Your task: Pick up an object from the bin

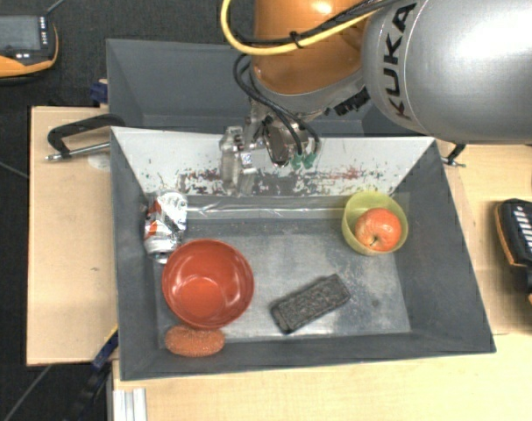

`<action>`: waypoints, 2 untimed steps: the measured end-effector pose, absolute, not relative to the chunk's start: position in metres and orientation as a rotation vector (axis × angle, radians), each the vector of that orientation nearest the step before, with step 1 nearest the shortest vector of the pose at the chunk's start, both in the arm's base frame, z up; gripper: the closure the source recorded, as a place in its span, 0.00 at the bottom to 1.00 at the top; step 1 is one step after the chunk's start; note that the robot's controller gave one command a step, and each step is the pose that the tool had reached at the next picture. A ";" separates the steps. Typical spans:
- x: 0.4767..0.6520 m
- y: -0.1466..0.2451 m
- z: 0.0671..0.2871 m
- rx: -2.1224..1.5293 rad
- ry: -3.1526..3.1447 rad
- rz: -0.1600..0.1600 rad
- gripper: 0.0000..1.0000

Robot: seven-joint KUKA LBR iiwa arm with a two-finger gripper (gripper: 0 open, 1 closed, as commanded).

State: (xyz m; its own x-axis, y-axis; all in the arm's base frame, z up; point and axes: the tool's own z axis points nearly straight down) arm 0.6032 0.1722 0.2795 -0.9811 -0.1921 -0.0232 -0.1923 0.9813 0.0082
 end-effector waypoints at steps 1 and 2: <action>0.603 0.172 0.279 -0.301 3.105 0.016 0.00; 0.583 0.159 0.070 -0.311 3.110 0.019 0.00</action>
Offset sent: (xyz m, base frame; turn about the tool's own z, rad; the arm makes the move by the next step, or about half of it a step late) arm 0.0000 0.0000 0.0000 0.0000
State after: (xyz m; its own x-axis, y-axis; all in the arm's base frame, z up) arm 0.5825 0.1590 0.0703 -0.9801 -0.1979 -0.0168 -0.1980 0.9801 0.0107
